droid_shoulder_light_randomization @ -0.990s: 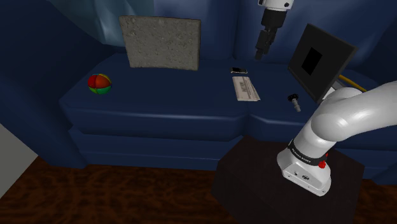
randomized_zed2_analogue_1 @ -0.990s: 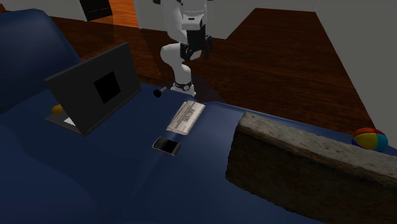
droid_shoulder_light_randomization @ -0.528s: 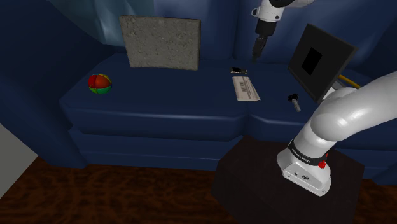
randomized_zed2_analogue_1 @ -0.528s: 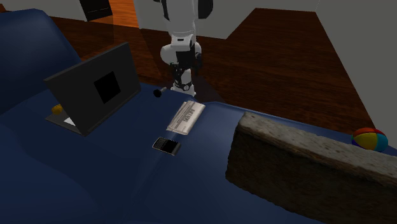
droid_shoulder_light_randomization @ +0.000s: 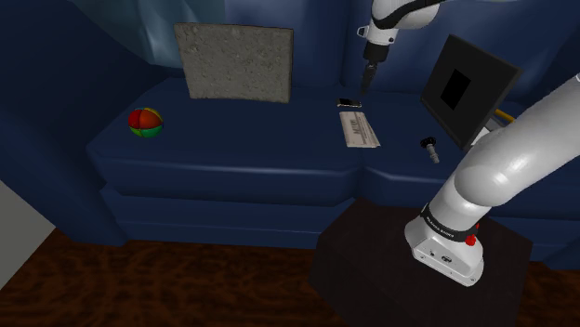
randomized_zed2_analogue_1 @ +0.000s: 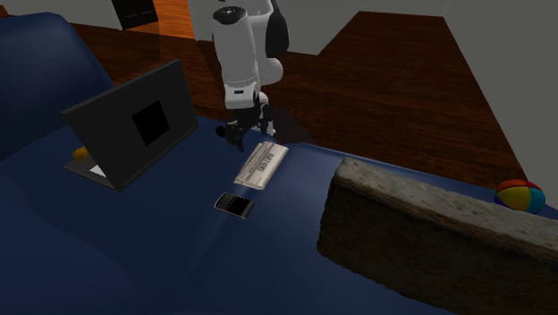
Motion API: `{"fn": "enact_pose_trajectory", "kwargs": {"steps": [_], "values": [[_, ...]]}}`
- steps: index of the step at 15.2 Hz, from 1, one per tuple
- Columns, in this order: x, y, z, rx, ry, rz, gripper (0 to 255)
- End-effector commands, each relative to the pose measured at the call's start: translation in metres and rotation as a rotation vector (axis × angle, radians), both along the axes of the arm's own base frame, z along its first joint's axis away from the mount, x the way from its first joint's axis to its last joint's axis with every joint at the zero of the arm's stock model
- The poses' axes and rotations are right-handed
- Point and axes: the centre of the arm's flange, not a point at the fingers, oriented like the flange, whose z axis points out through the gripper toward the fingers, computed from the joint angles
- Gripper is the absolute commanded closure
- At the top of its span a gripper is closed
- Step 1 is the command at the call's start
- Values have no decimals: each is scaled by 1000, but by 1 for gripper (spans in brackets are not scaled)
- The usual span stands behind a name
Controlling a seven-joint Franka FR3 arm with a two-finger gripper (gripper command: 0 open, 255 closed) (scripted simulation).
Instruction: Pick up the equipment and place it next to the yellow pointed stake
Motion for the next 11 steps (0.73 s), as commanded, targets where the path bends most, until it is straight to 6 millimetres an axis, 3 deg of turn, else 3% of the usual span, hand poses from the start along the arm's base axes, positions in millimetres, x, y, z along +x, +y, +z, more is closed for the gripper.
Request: {"fn": "enact_pose_trajectory", "kwargs": {"steps": [1,11], "values": [[13,-20,-15,-1,-7,30,0],[98,-94,-82,4,-37,170,0]]}}
